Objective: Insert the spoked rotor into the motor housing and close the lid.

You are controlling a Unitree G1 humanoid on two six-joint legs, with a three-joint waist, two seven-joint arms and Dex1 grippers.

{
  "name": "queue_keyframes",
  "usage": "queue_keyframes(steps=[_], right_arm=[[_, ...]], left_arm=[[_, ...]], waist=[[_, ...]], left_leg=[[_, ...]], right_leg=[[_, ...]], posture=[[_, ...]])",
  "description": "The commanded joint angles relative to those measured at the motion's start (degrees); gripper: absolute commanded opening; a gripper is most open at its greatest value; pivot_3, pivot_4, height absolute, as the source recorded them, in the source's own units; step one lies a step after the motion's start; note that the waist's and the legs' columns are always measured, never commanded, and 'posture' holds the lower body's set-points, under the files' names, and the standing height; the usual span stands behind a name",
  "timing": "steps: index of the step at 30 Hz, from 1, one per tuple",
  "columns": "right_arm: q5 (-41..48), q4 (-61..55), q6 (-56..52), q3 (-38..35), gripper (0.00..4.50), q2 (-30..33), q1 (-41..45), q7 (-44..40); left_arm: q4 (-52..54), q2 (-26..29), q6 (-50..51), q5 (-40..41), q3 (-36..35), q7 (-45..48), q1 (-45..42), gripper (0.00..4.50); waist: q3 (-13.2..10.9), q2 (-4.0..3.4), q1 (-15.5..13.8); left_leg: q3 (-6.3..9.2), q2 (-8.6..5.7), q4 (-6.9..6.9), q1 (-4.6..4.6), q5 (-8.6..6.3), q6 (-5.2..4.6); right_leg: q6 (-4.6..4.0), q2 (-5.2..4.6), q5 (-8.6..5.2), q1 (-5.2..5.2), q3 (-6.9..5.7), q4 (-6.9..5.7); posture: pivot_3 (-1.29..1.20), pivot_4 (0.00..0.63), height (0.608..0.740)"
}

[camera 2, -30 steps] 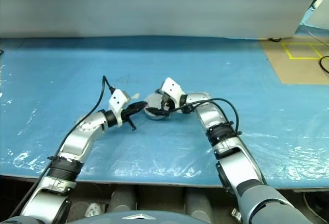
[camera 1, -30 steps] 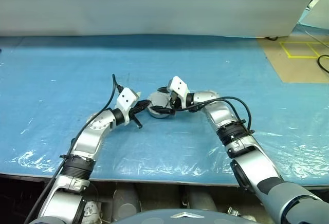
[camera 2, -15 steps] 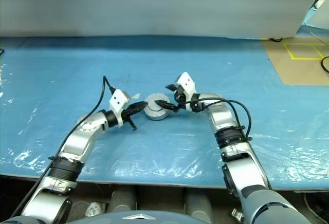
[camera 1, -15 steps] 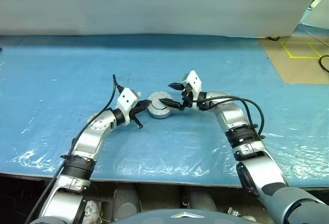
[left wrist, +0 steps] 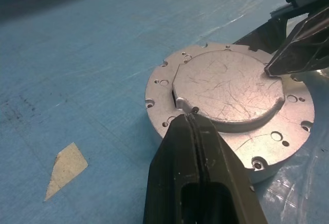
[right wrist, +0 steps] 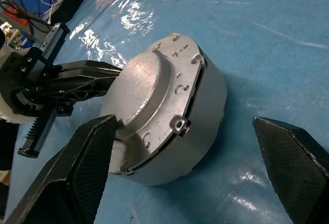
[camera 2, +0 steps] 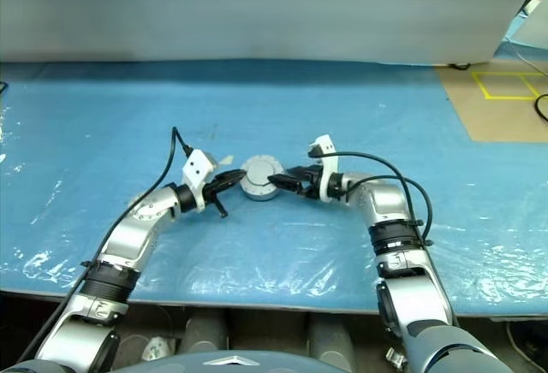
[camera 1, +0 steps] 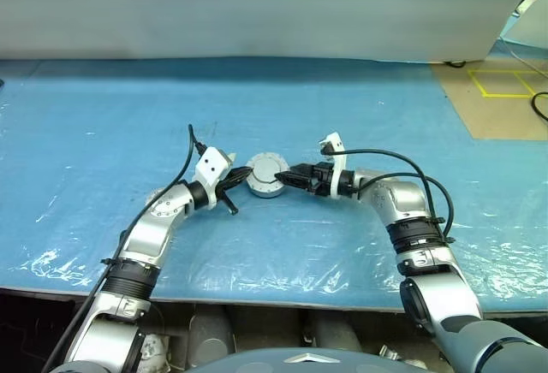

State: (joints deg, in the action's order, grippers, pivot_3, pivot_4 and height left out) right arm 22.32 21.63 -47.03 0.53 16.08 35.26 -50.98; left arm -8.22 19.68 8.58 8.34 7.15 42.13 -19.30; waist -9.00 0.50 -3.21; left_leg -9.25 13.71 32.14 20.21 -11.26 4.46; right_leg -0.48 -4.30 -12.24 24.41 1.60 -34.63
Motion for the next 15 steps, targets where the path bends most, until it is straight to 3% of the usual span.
queue_keyframes(steps=[1,8,15], right_arm=[[3.9,-1.9,-7.7,-1.8,4.47,-0.3,-0.1,1.1],[11.7,-5.3,-19.7,-7.0,4.47,-5.9,-1.3,5.9],[13.8,-8.2,-23.4,-8.3,4.47,-8.5,-2.9,9.2]], left_arm=[[-1.6,-0.4,1.1,-1.7,2.9,0.6,1.5,0.0],[-1.6,-0.8,1.0,-1.8,2.9,0.5,1.6,0.0],[-1.5,-0.9,0.9,-1.9,2.9,0.4,1.6,0.0]], waist=[[0.0,0.0,-0.1],[0.0,-0.01,-0.5],[0.0,-0.02,-0.5]], left_leg=[[0.0,0.0,-0.01,0.0,0.0,0.0],[-0.01,0.01,-0.06,-0.03,0.0,0.01],[-0.09,0.01,-0.2,-0.16,0.0,0.03]], right_leg=[[0.01,0.0,0.0,0.0,0.0,0.01],[0.03,0.01,-0.02,0.0,0.01,0.01],[0.09,0.02,-0.05,0.01,0.01,0.02]], posture=[[0.0,0.15,0.74],[0.0,0.15,0.74],[0.0,0.15,0.74]])
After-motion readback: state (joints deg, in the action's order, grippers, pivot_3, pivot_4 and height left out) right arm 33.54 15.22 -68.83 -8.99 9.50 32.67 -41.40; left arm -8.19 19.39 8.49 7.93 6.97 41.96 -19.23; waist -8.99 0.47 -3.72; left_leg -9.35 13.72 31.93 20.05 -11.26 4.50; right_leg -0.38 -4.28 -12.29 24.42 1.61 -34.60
